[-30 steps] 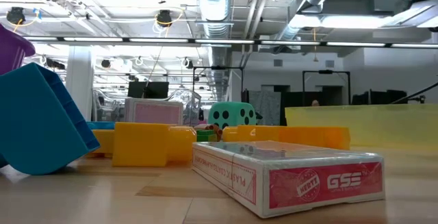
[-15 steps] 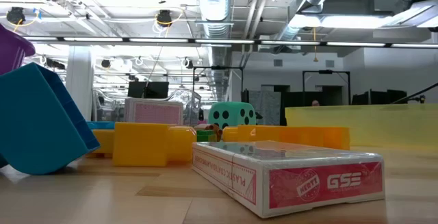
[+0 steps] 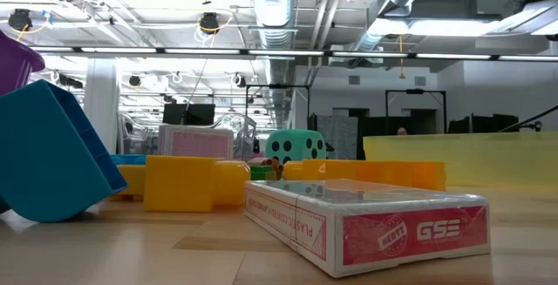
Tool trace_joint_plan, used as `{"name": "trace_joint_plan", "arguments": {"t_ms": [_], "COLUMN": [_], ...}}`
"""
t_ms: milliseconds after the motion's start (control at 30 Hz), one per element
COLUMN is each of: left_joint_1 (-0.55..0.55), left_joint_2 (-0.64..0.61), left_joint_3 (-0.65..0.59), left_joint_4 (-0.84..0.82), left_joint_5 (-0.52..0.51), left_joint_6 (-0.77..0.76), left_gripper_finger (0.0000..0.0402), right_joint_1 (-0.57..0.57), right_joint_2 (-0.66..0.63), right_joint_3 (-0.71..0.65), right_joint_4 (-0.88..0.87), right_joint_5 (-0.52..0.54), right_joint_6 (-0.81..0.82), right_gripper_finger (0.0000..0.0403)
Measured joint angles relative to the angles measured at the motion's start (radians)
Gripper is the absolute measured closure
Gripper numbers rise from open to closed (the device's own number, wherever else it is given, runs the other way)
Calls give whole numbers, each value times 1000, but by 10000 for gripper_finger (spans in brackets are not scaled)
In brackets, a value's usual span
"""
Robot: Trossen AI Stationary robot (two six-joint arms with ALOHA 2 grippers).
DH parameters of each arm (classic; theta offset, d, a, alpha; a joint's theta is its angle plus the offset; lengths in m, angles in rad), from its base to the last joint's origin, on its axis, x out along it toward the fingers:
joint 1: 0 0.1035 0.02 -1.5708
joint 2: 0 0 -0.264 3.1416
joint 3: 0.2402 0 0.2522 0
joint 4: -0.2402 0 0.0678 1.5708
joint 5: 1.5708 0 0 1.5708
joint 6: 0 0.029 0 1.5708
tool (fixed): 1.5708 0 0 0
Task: Pick & Place Toys
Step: Put the blue dice into the transparent bin
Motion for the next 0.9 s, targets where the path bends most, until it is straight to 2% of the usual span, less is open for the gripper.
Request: {"name": "trace_joint_plan", "arguments": {"t_ms": [900], "left_joint_1": [0], "left_joint_2": [1], "left_joint_3": [0], "left_joint_4": [-5], "left_joint_5": [10], "left_joint_6": [-1], "left_gripper_finger": [1], "right_joint_1": [6], "right_joint_2": [5], "right_joint_3": [0], "right_joint_4": [106], "right_joint_5": [-105], "right_joint_6": [-83], "right_gripper_finger": [56]}}
